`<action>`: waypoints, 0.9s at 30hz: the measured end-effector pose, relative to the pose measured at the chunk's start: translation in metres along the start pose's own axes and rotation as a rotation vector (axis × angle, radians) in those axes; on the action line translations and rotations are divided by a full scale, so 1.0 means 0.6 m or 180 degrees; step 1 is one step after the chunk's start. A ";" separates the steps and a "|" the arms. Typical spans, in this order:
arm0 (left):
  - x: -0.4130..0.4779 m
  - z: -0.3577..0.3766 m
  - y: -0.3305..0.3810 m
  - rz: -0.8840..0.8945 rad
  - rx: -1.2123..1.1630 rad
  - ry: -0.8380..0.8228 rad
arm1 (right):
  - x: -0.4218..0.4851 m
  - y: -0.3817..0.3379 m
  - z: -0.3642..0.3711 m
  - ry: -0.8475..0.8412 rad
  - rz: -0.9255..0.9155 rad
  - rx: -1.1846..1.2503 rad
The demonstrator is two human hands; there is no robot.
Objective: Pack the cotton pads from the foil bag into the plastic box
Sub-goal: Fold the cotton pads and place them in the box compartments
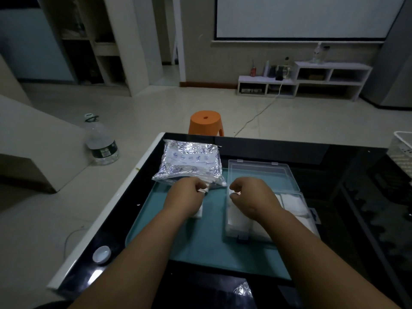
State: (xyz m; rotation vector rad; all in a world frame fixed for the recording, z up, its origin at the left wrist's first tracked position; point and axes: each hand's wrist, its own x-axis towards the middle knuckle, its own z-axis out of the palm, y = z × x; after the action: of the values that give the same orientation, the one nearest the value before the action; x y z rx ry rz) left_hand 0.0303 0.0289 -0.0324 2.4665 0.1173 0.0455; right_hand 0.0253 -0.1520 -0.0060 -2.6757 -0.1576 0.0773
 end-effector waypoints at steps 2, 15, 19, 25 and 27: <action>0.003 -0.006 -0.015 -0.0019 0.0084 -0.0047 | 0.001 -0.005 0.009 -0.0018 -0.0045 -0.0047; 0.019 -0.005 -0.050 -0.0170 0.0895 -0.0264 | 0.029 -0.044 0.052 -0.0001 -0.0522 -0.0740; 0.027 -0.017 -0.042 -0.0197 0.0736 0.0280 | 0.059 -0.063 0.058 0.0170 -0.0470 -0.0852; 0.049 -0.052 -0.055 -0.0125 0.0498 0.1084 | 0.101 -0.066 0.047 -0.0154 -0.0095 -0.1080; 0.062 -0.060 -0.064 -0.0229 0.0772 0.1060 | 0.112 -0.066 0.048 -0.0369 -0.0075 -0.1201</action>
State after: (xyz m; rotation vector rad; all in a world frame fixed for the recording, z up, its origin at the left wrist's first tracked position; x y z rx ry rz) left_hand 0.0620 0.0851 -0.0281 2.6736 0.3744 0.4345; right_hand 0.0857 -0.0957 -0.0157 -3.0458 -0.2631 0.2150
